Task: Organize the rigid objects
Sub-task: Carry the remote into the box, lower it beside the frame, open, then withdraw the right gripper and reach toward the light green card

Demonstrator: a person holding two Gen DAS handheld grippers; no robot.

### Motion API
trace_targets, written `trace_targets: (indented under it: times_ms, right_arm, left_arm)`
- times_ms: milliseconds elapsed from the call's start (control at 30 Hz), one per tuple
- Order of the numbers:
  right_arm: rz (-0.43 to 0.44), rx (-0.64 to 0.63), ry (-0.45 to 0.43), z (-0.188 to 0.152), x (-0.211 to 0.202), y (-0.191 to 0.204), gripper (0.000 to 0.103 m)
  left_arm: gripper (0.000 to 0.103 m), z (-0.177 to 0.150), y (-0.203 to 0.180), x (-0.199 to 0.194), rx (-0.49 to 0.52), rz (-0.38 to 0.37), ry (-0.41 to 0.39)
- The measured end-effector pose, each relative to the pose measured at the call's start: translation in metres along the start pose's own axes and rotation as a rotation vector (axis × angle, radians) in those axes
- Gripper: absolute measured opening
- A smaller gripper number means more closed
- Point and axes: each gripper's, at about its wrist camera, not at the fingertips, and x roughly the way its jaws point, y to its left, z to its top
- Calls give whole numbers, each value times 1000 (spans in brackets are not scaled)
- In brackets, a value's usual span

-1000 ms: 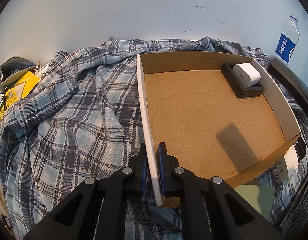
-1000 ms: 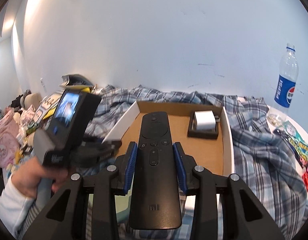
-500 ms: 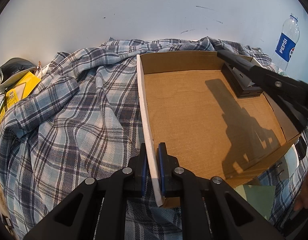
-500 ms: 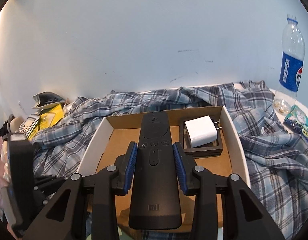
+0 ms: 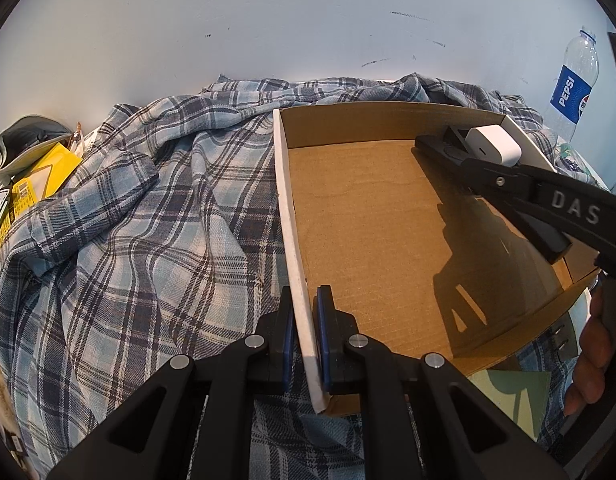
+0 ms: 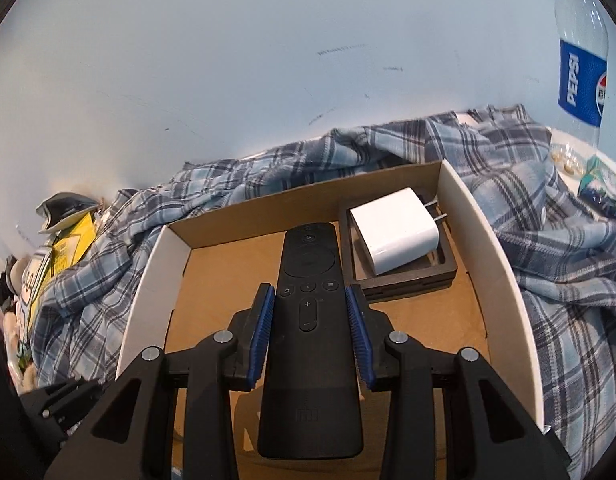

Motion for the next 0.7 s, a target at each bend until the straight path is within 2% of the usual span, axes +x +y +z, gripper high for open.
trace_targets:
  times_ms: [567, 600, 667, 700]
  right_arm:
    - [-72, -49, 9, 2, 9, 12, 36]
    - [-77, -56, 7, 2, 9, 14, 37]
    - [-74, -74, 3, 2, 8, 17, 52]
    - [-76, -80, -4, 2, 7, 18, 62]
  left_arm:
    - [10, 0, 0, 0, 1, 1, 0]
    - [10, 0, 0, 0, 0, -1, 0]
    - [10, 0, 0, 0, 0, -1, 0]
    - [10, 0, 0, -1, 0, -1, 0]
